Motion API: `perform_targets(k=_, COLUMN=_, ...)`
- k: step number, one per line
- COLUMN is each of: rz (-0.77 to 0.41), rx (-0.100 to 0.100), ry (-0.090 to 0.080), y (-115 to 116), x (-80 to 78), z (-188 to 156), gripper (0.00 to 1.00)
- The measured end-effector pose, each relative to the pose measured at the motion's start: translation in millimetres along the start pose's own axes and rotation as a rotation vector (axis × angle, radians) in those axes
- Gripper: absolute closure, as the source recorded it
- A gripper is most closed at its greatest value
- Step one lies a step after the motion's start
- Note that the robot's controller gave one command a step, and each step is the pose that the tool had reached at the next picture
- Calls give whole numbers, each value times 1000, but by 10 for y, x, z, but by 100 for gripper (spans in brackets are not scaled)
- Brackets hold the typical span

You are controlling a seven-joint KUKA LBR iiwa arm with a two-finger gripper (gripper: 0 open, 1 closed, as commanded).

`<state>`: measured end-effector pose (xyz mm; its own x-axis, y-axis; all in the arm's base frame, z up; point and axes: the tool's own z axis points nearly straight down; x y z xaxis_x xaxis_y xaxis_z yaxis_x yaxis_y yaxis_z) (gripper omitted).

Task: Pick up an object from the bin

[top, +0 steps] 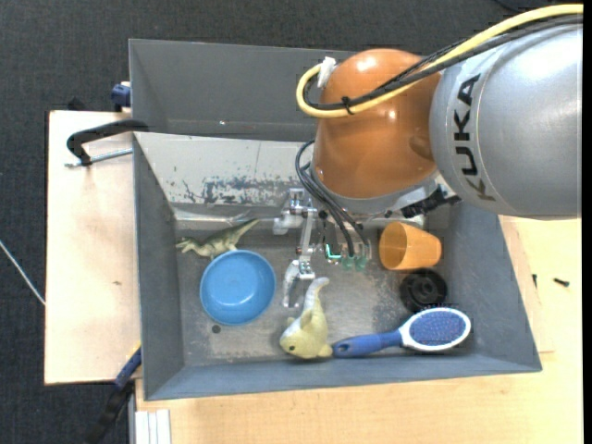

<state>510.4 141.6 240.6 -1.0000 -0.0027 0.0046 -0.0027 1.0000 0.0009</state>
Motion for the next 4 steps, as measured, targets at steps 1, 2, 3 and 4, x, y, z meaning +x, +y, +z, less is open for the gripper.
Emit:
perform_targets(k=1, rz=-278, rx=2, ry=2, y=22, x=197, z=1133, gripper=0)
perform_targets(k=2, rz=-84, rx=-4, ry=-11, y=-225, x=-95, z=1674, gripper=0)
perform_targets(k=3, rz=-84, rx=-7, ry=-20, y=-215, x=-124, z=1624, gripper=100)
perform_targets(k=4, rz=-121, rx=-2, ry=-17, y=-134, x=18, z=395, gripper=100)
